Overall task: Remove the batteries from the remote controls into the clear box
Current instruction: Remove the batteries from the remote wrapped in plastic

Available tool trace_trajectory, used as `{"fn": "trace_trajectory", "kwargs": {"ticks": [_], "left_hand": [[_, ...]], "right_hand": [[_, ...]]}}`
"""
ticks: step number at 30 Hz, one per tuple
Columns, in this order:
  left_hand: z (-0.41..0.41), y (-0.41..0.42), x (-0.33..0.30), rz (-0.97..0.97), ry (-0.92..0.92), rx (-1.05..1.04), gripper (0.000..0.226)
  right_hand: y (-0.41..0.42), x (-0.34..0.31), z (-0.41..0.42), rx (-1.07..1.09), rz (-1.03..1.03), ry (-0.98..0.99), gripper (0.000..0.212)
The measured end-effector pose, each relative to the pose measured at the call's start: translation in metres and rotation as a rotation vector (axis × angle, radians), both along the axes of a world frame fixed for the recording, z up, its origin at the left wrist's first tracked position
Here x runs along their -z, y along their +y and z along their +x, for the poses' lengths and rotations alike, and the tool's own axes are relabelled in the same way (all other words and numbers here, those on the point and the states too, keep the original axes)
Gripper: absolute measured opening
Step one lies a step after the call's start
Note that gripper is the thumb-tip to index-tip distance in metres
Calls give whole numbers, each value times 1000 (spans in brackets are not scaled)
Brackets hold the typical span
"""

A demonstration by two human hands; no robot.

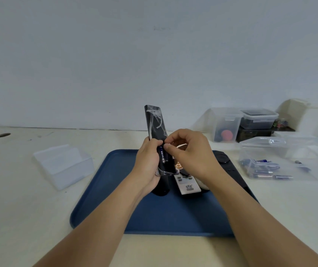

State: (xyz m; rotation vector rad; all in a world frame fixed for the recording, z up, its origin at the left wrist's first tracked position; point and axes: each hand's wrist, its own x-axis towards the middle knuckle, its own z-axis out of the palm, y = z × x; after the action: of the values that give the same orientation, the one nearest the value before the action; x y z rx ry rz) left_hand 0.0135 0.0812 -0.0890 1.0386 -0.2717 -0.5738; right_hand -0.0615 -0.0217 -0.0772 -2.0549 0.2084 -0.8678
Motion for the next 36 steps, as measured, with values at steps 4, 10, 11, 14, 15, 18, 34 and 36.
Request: {"fn": "trace_trajectory", "kwargs": {"ticks": [4, 10, 11, 14, 15, 18, 34, 36], "left_hand": [[2, 2, -3, -23, 29, 17, 36], [3, 9, -7, -120, 67, 246, 25], [2, 9, -7, -142, 29, 279, 29], [2, 9, -7, -96, -137, 376, 58], [2, 11, -6, -62, -180, 418, 65], [5, 17, -7, -25, -203, 578, 75], [37, 13, -8, -337, 288, -15, 33], [41, 19, -13, -405, 286, -20, 35]], "right_hand": [[1, -3, -2, -103, 224, -98, 12], [-19, -12, -2, -316, 1286, -163, 24], [-22, -12, -1, -294, 1383, -129, 29], [-27, -12, -1, -227, 1337, -11, 34], [-29, -13, -1, -229, 1234, 32, 41], [-29, -18, -7, -179, 953, 43, 39], [-10, -8, -4, -297, 757, 318, 30], [-20, -11, -14, -419, 484, 574, 43]]}}
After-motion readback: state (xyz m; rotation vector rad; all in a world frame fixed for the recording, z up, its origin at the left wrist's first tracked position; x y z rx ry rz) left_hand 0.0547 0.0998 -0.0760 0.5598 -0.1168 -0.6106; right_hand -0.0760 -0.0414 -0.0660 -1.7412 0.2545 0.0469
